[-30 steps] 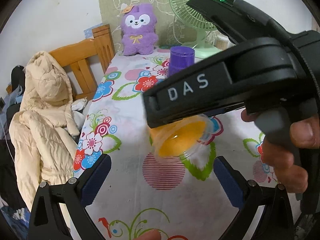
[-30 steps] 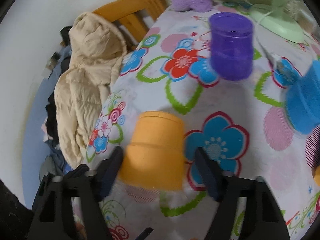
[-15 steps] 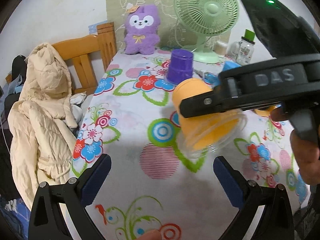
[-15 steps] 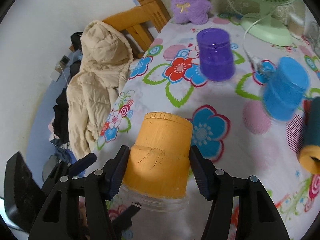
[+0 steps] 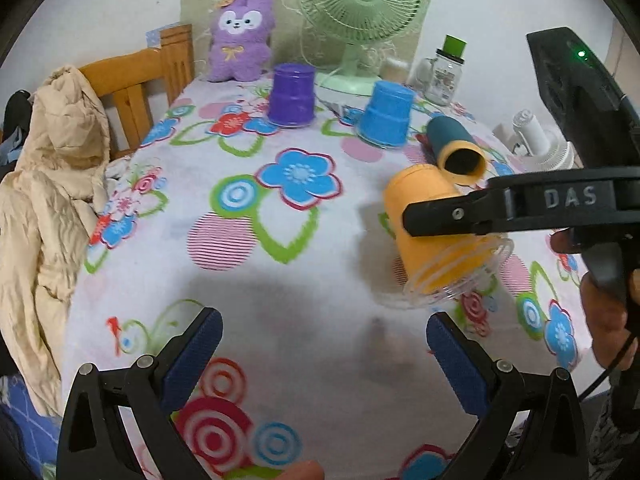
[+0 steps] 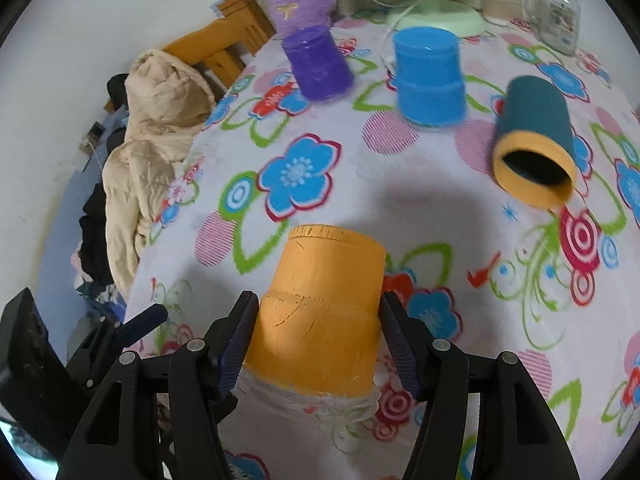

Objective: Flip cup upside down
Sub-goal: 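Lift the orange cup with the right tool and rotate it rim-down, then hold the orange cup out with the right tool while the left tool grasps its body, then carry the orange cup rim-down with the left tool toward the table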

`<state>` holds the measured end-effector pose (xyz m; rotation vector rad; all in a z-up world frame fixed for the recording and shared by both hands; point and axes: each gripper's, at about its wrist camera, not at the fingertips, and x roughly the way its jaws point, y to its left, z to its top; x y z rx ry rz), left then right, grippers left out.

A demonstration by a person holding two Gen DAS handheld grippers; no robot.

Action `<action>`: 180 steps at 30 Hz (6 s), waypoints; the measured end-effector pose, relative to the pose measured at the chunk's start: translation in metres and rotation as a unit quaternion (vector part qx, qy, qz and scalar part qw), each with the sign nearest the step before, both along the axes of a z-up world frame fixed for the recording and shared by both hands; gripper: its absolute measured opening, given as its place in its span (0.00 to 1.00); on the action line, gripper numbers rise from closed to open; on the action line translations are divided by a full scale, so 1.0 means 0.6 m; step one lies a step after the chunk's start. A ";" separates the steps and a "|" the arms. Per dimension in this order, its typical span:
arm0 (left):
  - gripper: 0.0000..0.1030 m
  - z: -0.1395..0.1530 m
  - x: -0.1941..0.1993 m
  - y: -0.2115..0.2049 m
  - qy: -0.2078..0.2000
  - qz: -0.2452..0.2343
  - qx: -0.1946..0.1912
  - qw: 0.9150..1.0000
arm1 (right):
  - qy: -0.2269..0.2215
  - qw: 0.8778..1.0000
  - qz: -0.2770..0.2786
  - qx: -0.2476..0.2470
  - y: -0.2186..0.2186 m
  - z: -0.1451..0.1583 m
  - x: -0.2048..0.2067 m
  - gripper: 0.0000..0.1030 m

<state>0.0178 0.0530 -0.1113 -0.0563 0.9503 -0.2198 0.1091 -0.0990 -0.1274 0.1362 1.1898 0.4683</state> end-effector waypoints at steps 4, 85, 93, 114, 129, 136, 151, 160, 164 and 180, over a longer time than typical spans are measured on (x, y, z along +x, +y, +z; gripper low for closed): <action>1.00 0.001 -0.006 -0.018 0.001 -0.003 -0.001 1.000 | 0.001 1.000 0.001 -0.004 -0.004 -0.003 -0.006 0.65; 1.00 0.023 0.161 -0.172 0.112 0.021 -0.108 0.988 | -0.046 0.995 -0.081 -0.019 -0.274 0.004 -0.042 0.82; 1.00 -0.006 0.177 -0.182 0.145 0.035 -0.095 0.984 | -0.044 0.997 -0.063 -0.032 -0.269 -0.009 -0.039 0.82; 0.79 -0.044 0.206 -0.186 0.190 0.050 -0.086 0.977 | -0.035 0.997 -0.054 -0.045 -0.273 -0.028 -0.035 0.82; 0.62 -0.041 0.207 -0.187 0.181 0.047 -0.059 0.981 | -0.021 0.997 -0.073 -0.027 -0.286 -0.036 -0.029 0.82; 0.54 -0.020 0.203 -0.195 0.161 0.038 -0.054 0.985 | -0.025 0.998 -0.056 -0.027 -0.272 -0.034 -0.034 0.82; 0.54 0.030 0.190 -0.189 0.114 0.043 -0.062 0.991 | -0.033 0.998 -0.036 -0.026 -0.249 -0.028 -0.045 0.82; 0.55 0.044 0.182 -0.184 0.105 0.043 -0.073 0.991 | -0.034 0.999 -0.031 -0.026 -0.244 -0.026 -0.049 0.82; 0.54 0.051 0.179 -0.184 0.098 0.042 -0.071 0.992 | -0.034 0.999 -0.029 -0.027 -0.241 -0.025 -0.050 0.82; 0.56 0.071 0.169 -0.190 0.074 0.035 -0.070 0.994 | -0.033 0.999 -0.023 -0.032 -0.235 -0.028 -0.053 0.82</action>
